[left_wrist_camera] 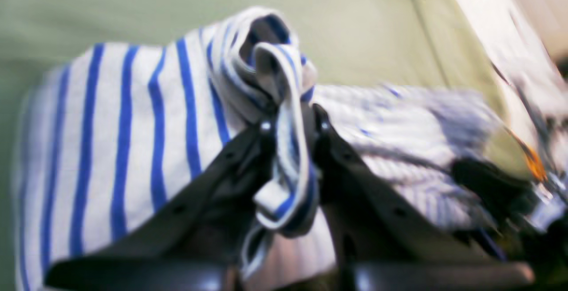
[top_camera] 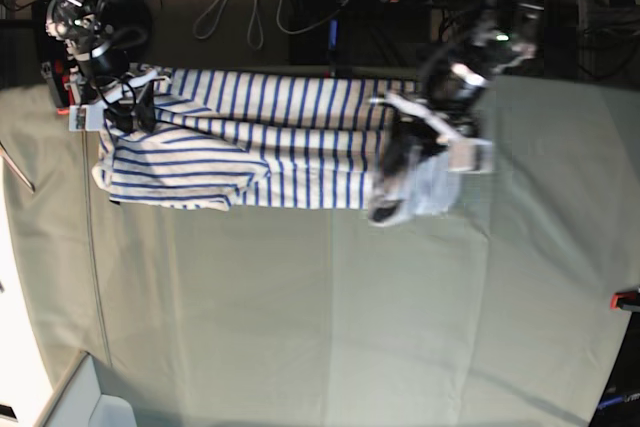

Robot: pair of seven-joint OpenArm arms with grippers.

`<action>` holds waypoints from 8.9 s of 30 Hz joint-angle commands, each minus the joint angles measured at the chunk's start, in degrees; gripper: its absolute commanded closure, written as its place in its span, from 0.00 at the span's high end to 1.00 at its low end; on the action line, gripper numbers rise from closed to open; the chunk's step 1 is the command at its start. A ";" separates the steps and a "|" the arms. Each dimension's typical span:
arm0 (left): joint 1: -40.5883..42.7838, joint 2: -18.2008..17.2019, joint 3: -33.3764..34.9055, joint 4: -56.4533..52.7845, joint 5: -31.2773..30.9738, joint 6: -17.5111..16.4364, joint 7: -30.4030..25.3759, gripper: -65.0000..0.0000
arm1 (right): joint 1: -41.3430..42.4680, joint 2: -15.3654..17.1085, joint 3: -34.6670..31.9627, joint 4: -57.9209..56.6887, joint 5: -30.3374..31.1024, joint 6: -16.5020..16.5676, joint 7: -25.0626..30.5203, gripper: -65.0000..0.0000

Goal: Layout the t-shirt on the table in an organized manner, then fold the t-shirt properly
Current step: 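Grasp the strip's middle with the left gripper and fold it toward the right gripper, then release the shirt and raise the left gripper away, then lift the strip end with the right gripper and fold it over the stack, then press and tuck the folded end onto the stack with the right gripper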

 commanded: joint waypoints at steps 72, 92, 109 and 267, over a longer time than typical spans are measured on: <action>1.15 -0.35 -12.28 -1.86 -5.07 -0.90 -2.20 0.80 | 5.66 2.85 1.95 -7.23 0.51 0.30 -2.96 0.00; -19.51 1.94 38.00 -17.68 1.00 -0.64 -2.55 0.80 | 3.90 2.85 2.39 -4.24 0.51 0.30 -2.96 0.00; -2.54 -14.24 4.07 1.13 -2.43 -0.99 -2.64 0.80 | -0.58 -2.34 1.77 11.32 0.60 0.30 -3.05 0.00; 8.89 -8.79 -30.04 -3.09 -12.63 -1.08 -2.20 0.80 | 24.48 -9.19 -46.85 -3.97 -11.71 0.30 -7.18 0.07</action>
